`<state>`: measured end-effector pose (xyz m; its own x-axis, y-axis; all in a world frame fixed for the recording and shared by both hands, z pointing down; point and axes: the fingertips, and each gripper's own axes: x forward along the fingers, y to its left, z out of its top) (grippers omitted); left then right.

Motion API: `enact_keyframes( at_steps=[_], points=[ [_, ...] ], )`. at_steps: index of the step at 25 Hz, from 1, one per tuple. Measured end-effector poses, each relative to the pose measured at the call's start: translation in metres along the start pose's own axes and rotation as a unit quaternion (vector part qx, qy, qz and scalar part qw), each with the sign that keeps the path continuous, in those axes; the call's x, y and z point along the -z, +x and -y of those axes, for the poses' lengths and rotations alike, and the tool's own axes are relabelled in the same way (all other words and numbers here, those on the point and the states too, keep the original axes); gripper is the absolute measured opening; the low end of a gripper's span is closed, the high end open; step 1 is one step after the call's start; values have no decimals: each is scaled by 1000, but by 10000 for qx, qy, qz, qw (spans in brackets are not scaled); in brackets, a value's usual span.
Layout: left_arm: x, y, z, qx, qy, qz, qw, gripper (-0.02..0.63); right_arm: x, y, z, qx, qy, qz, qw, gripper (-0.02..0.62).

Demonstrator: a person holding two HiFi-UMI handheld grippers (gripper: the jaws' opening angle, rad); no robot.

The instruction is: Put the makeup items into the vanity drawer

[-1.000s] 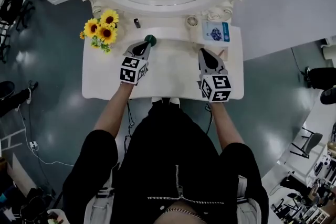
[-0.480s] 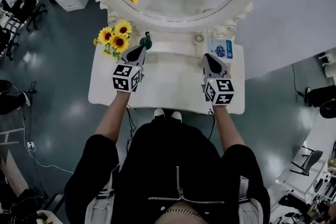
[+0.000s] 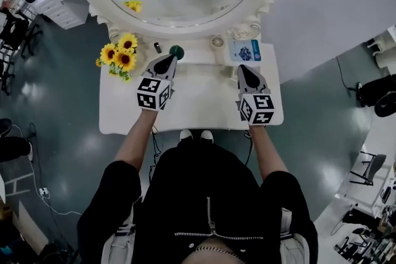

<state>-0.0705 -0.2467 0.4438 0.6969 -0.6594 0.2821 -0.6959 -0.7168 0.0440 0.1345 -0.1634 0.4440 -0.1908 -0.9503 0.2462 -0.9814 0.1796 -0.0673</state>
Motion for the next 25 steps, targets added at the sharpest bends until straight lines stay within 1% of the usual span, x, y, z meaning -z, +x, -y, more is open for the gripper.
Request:
enact_keyframes(
  at_steps=[6, 12, 15, 20, 25],
  points=[
    [-6, 47, 50, 647, 194, -73, 9977, 20, 17, -30, 41, 520, 192, -56, 9984, 7],
    [-2, 88, 105, 1308, 353, -236, 9905, 20, 35, -69, 78, 1108, 394, -114, 9930, 6],
    [6, 106, 134, 1637, 476, -414, 9845, 20, 47, -91, 95, 1407, 535, -162, 9885, 6],
    [29, 137, 186, 2233, 709, -739, 9694, 20, 62, -118, 113, 1807, 710, -216, 9807, 7],
    [63, 167, 222, 2533, 767, -1169, 9572, 19, 80, -142, 124, 2115, 867, -333, 9729, 7]
  ],
)
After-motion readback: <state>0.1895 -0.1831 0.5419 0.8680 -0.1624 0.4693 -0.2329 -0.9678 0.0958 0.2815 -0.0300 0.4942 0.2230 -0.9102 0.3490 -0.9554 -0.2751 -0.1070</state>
